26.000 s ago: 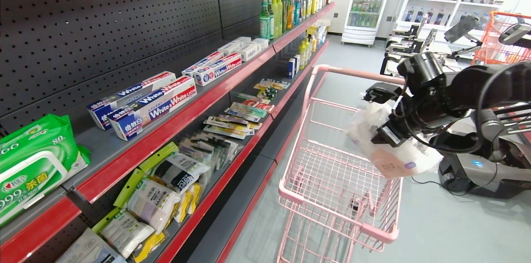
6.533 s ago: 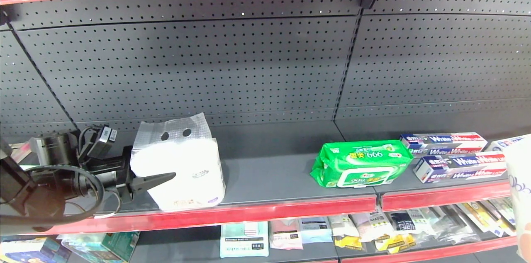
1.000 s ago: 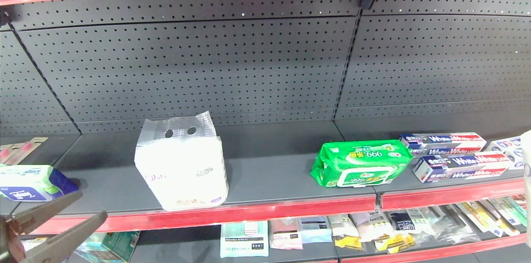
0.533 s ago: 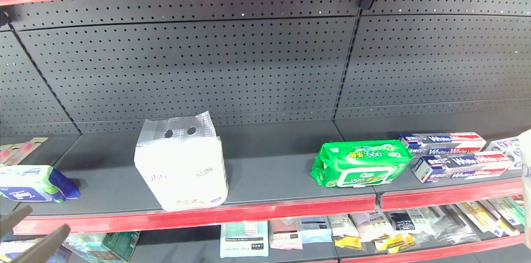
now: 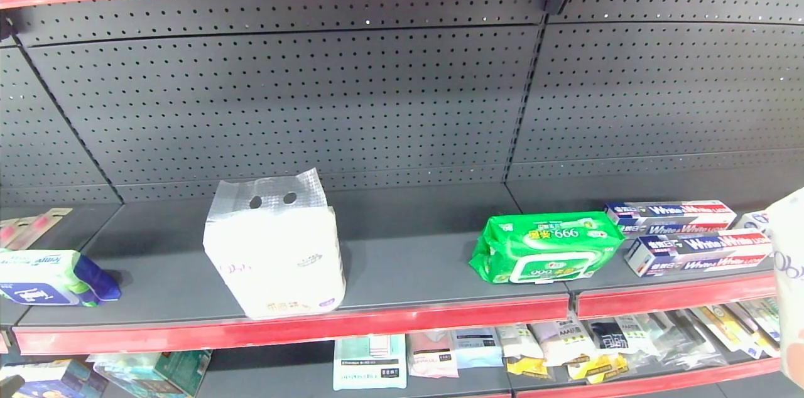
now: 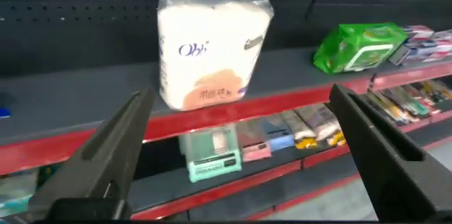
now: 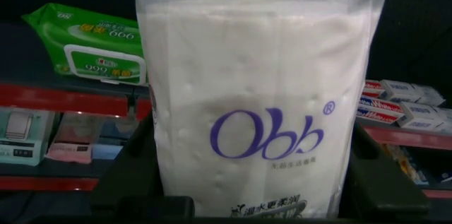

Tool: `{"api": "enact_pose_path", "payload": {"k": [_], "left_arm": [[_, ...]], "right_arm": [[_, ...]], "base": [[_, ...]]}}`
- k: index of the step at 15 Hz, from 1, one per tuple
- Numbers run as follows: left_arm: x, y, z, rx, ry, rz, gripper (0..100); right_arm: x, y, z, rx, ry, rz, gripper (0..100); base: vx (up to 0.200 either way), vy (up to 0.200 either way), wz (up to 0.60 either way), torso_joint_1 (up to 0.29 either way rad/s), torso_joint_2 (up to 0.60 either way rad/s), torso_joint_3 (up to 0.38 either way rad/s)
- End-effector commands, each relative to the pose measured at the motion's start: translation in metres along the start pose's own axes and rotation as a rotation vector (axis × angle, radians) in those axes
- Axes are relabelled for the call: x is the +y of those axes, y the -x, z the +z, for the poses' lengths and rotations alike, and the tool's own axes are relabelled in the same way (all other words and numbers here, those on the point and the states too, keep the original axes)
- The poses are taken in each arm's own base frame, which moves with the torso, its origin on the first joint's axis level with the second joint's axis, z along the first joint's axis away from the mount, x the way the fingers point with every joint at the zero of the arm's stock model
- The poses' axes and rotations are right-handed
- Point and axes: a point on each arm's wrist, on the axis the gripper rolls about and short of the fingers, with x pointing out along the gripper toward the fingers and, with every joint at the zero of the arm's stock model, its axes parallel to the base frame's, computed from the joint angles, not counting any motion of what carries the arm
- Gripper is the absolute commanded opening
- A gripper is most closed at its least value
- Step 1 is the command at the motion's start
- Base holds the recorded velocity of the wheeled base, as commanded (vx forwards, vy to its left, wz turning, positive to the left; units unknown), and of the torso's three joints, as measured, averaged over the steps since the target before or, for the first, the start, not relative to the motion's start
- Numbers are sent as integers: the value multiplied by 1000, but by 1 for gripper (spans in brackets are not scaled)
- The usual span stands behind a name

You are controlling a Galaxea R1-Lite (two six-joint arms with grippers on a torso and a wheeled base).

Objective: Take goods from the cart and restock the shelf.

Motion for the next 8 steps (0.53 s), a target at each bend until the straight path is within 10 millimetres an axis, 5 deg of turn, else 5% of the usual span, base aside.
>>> {"api": "enact_pose_path", "payload": {"k": [1, 8], "left_arm": [[-4, 20, -14, -8, -47, -182, 100], [10, 10, -47, 112, -222, 230, 100]], "right_arm": [[0, -1, 2, -5, 0, 13, 0], [2, 5, -1, -44, -51, 67, 0]], "base": [[0, 0, 0, 0, 0, 0], [0, 0, 0, 0, 0, 0]]}}
